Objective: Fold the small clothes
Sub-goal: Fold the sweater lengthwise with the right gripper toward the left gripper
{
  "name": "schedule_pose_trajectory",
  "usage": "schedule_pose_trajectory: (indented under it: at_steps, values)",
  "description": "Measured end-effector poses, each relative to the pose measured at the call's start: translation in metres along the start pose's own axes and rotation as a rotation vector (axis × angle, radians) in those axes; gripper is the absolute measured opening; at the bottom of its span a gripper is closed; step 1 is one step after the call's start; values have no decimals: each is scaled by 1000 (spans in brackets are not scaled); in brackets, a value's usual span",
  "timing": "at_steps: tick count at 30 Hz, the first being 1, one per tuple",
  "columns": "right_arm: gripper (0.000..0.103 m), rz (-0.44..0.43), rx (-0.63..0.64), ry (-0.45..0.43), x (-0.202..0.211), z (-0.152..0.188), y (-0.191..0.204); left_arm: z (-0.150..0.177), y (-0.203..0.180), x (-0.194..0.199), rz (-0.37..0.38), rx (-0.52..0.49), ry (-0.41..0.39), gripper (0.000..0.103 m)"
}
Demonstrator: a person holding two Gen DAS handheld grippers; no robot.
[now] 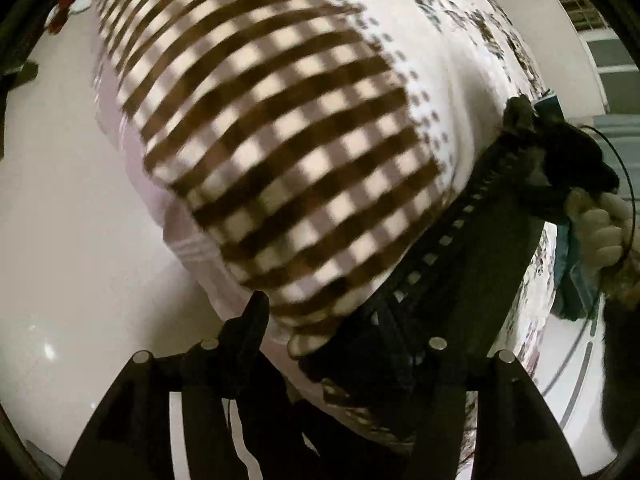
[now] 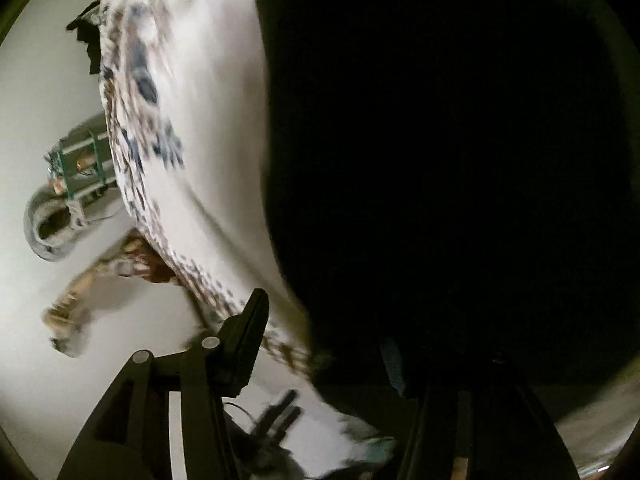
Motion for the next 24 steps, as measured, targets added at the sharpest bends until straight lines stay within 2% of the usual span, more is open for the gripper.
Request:
schedule_pose_trajectory:
  at_steps: [1, 3, 5, 6, 9, 10, 14, 15, 16, 18, 20, 21, 22, 23, 24]
  values:
    - [60, -34, -3, -11, -15, 3, 5, -5, -5, -2, 5, -20, -1, 54]
    - [61, -98, 2, -47, -29, 9, 18, -11, -18, -4, 11, -71, -9, 54]
    - [60, -272, 5, -20, -29, 21, 34, -12, -31, -8, 15, -128, -10, 54]
    - [60, -286, 9, -36, -19, 27, 33, -11, -39, -13, 16, -152, -4, 54]
    - [60, -178, 52, -142, 26, 49, 2, -1, -56, -36, 17, -218, 45, 54]
    - [60, -134, 51, -172, 41, 58, -14, 3, -58, -45, -7, -240, 58, 54]
    - [60, 100, -20, -246, 84, 117, -109, 14, -64, -56, -78, -291, 33, 48]
    - [60, 130, -55, -242, 88, 134, -133, 17, -65, -55, -90, -306, 21, 31]
    - [60, 157, -88, -226, 86, 149, -154, 18, -64, -55, -129, -324, 11, 25]
    - [60, 169, -157, -177, 73, 178, -191, 20, -63, -52, -143, -346, 3, 9]
    - [60, 134, -222, -110, 50, 205, -218, 22, -61, -48, -143, -350, 1, 7]
    - [53, 100, -236, -76, 35, 216, -225, 24, -63, -46, -142, -357, -1, 6]
    - [22, 55, -234, -42, 21, 227, -227, 27, -63, -42, -148, -366, -4, 6]
    - [13, 19, -218, -30, 11, 234, -223, 29, -61, -39, -151, -374, -5, 6]
    - [13, 22, -194, -54, 9, 237, -221, 29, -62, -38, -157, -381, -5, 6]
Point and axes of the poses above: each gripper's, at about its wrist camera, not at the fingertips, and x roughly against the way its jaws point, y to its left, z to its underside, the point moved 7 cm from there along -x, roughly the way its jaws point, and after that the axes turned 4 degrees about -z, right-handed, at the moved point
